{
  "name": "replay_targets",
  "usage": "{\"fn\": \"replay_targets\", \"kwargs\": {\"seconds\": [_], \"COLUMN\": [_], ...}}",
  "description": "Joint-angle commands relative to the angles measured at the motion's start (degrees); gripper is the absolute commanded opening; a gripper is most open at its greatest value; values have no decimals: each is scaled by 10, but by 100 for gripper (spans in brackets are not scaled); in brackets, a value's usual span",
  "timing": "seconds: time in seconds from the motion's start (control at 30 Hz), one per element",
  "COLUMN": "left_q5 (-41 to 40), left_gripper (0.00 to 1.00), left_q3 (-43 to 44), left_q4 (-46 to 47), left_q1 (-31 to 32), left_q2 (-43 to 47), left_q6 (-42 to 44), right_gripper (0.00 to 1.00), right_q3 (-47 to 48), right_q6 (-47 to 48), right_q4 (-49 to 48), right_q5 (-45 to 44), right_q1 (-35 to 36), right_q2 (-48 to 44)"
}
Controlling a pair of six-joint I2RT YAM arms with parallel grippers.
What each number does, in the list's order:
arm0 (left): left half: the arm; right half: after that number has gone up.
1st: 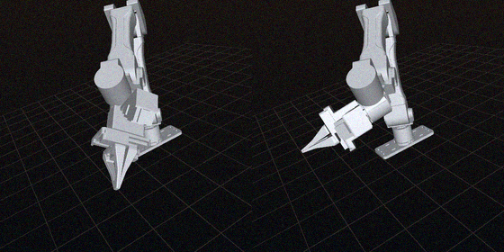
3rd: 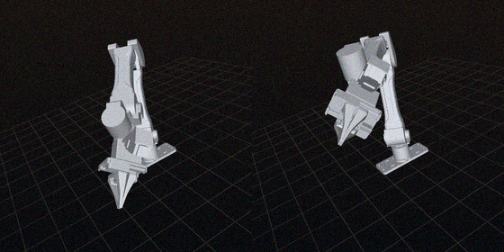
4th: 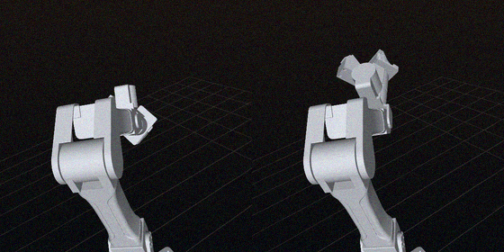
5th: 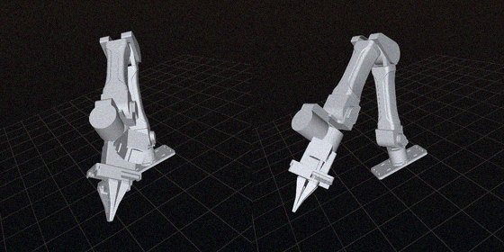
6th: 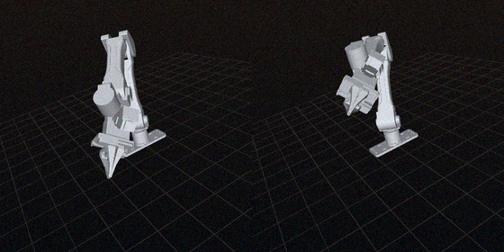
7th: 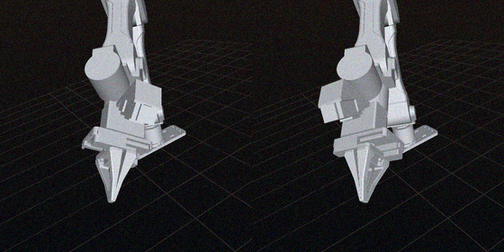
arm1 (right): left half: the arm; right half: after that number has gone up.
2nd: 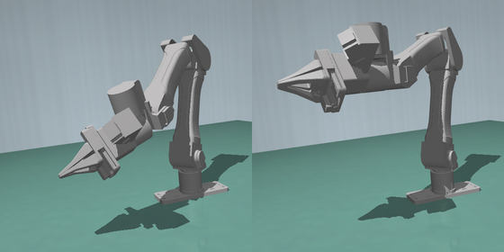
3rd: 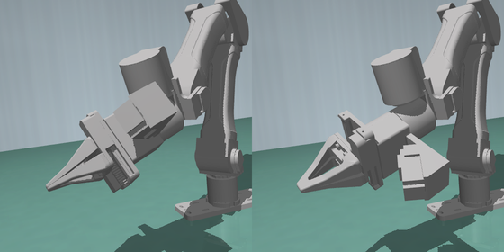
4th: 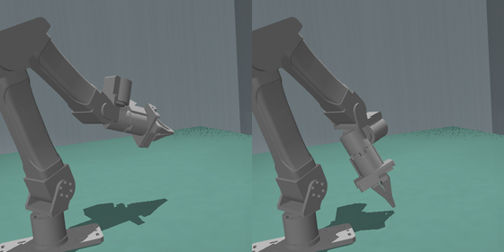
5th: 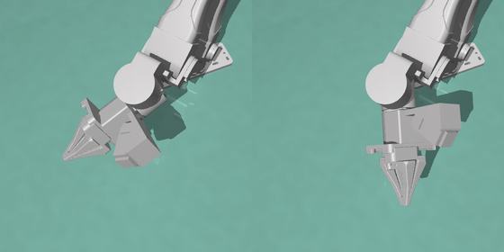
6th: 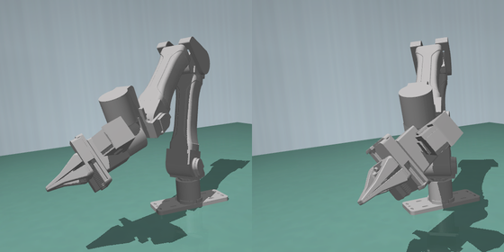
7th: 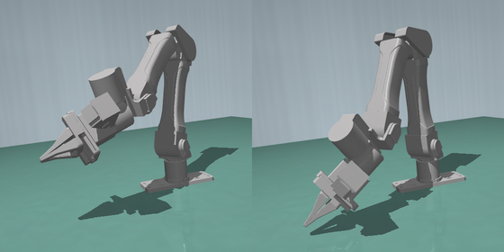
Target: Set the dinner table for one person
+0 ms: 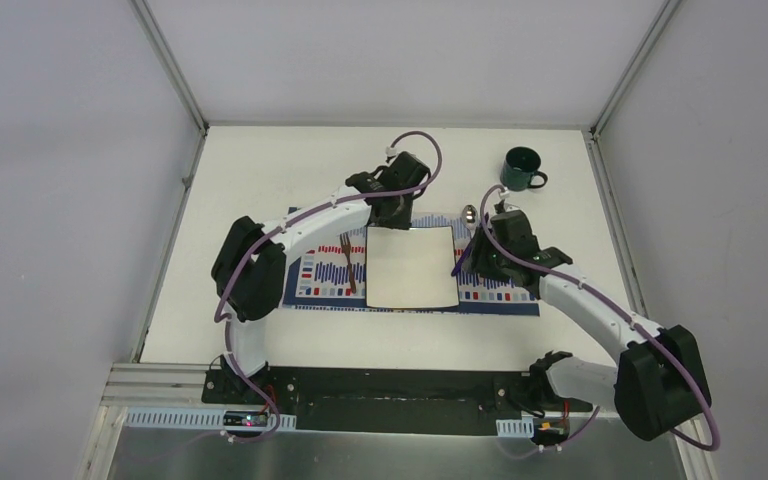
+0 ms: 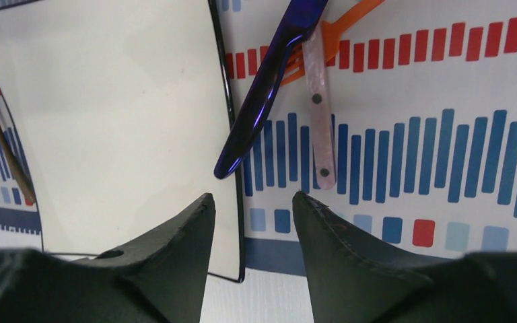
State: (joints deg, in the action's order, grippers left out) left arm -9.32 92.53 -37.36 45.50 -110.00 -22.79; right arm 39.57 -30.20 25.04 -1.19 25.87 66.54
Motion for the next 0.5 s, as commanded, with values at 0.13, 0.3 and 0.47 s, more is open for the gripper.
{"fn": "replay_targets", "kwargs": {"seconds": [0.13,0.3,0.47], "left_q5": [13,16,21], "left_gripper": [28,27,26], "left_q3": [-31,-39,-39], "left_q4": [33,36,36], "left_q1": [-4,-4,-3], "left_q2": [41,44,43], "left_q6": [12,11,12], "right_gripper": [52,52,52], "right_q3": [-6,-6,-6], "right_q6": [-17,-26,-26], "right_q4": [-118,-161,-175], "right_q5": [-37,-25,-24], "right_q1": [3,4,4], "right_q2": [75,113,123]}}
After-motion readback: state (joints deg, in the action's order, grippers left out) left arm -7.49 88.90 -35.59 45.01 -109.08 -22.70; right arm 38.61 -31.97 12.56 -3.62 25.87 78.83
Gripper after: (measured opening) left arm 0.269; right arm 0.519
